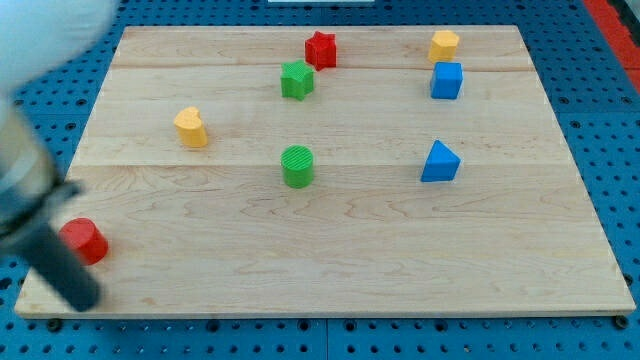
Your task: Move the red circle diagonally bottom left of the yellow heart
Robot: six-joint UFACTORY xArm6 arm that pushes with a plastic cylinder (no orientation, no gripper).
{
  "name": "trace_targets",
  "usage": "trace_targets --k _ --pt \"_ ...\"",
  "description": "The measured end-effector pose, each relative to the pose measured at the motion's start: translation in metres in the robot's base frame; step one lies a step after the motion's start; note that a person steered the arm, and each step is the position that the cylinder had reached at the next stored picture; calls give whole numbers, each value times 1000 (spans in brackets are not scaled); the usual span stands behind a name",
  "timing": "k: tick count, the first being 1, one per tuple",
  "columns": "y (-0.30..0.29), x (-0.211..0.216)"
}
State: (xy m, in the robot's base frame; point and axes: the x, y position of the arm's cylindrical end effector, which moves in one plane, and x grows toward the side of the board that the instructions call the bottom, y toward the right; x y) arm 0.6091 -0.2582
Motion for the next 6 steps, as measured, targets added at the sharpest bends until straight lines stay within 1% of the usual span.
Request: trace_targets --k 1,2,3,5,6 --pt "-46 -13" --pt "-12 -22" --pt "50 -22" --pt "-17 -19" --pt "11 -60"
